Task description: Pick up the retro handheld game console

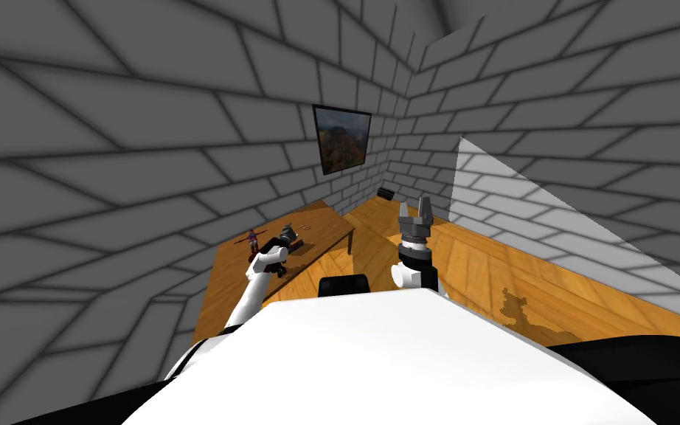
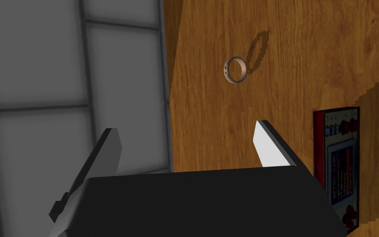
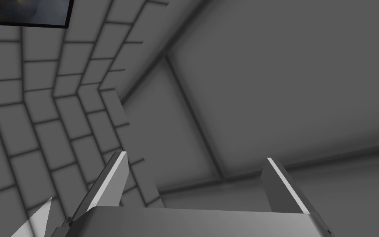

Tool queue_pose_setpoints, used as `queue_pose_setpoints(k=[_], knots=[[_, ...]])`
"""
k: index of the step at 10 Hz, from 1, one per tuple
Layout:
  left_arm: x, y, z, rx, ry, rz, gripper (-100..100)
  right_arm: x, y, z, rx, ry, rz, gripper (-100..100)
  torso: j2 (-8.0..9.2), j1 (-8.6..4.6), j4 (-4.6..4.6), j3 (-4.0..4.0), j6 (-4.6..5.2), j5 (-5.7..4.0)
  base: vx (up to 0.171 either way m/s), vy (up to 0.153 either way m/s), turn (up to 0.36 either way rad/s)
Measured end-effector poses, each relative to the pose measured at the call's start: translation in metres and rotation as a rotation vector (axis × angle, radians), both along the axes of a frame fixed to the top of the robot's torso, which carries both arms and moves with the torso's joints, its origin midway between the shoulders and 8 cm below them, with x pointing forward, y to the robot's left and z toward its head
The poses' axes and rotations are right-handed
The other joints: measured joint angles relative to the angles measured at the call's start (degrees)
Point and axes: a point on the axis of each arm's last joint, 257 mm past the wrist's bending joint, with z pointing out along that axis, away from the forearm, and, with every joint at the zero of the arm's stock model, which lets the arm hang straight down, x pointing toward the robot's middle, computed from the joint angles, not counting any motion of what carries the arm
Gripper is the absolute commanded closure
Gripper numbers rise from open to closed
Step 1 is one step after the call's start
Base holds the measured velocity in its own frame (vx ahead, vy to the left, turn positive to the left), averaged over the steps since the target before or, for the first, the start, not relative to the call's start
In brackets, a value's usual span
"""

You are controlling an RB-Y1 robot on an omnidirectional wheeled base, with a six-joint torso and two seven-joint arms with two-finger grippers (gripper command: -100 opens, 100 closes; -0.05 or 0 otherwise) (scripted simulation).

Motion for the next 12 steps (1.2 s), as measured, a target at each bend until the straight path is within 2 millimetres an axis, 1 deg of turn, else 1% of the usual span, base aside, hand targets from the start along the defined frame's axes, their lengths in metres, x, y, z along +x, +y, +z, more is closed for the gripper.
queue_pose_setpoints(k=[1, 2, 4, 6, 8, 9, 11, 12], knots=[[-0.002, 0.005, -0.010, -0.011, 0.035, 0.007, -100, 0.000, 0.000, 0.000, 0.000, 0.000, 0.000, 0, 0.01, 0.02, 0.00, 0.00, -0.06, 0.00, 0.012, 0.005, -0.187], [-0.006, 0.015, -0.021, -0.026, 0.075, 0.020, -100, 0.000, 0.000, 0.000, 0.000, 0.000, 0.000, 0, 0.00, 0.02, 0.00, 0.00, -0.02, 0.00, 0.009, 0.009, -0.103], [-0.009, 0.023, -0.033, -0.052, 0.138, 0.037, -100, 0.000, 0.000, 0.000, 0.000, 0.000, 0.000, 0, 0.00, 0.00, 0.00, 0.00, -0.02, 0.00, 0.009, 0.006, -0.148], [-0.020, 0.027, -0.053, -0.072, 0.206, 0.050, -100, 0.000, 0.000, 0.000, 0.000, 0.000, 0.000, 0, 0.03, 0.01, 0.00, 0.02, -0.07, 0.00, 0.005, 0.003, -0.067], [-0.022, 0.036, -0.068, -0.095, 0.266, 0.070, -100, 0.000, 0.000, 0.000, 0.000, 0.000, 0.000, 0, 0.01, 0.01, 0.00, 0.01, -0.05, 0.00, 0.008, 0.007, -0.165], [-0.030, 0.045, -0.077, -0.111, 0.305, 0.087, -100, 0.000, 0.000, 0.000, 0.000, 0.000, 0.000, 0, 0.01, 0.02, 0.00, 0.01, -0.04, 0.00, 0.008, 0.009, -0.095], [-0.041, 0.057, -0.094, -0.139, 0.375, 0.117, -100, 0.000, 0.000, 0.000, 0.000, 0.000, 0.000, 0, 0.01, 0.02, 0.00, 0.01, -0.04, 0.00, 0.007, 0.007, -0.127], [-0.050, 0.061, -0.105, -0.153, 0.411, 0.131, -100, 0.000, 0.000, 0.000, 0.000, 0.000, 0.000, 0, 0.03, 0.01, 0.00, 0.01, -0.07, 0.00, 0.007, 0.003, -0.221]])
